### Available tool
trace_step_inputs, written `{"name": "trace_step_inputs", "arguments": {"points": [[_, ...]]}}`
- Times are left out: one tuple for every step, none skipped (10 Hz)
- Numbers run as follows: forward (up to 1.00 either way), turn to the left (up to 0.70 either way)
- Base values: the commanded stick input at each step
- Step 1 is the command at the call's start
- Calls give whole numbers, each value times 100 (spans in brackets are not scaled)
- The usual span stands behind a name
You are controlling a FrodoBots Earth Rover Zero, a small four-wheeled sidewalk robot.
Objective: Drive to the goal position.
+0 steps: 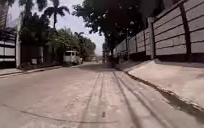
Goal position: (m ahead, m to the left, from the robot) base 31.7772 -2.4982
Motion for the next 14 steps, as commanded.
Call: {"name": "trace_step_inputs", "arguments": {"points": [[100, 2], [100, 2], [100, 2], [100, 2], [100, 2], [100, 3], [100, 3], [100, 3], [100, 2], [100, 2], [100, 2], [100, 24], [100, 38], [100, 26]]}}
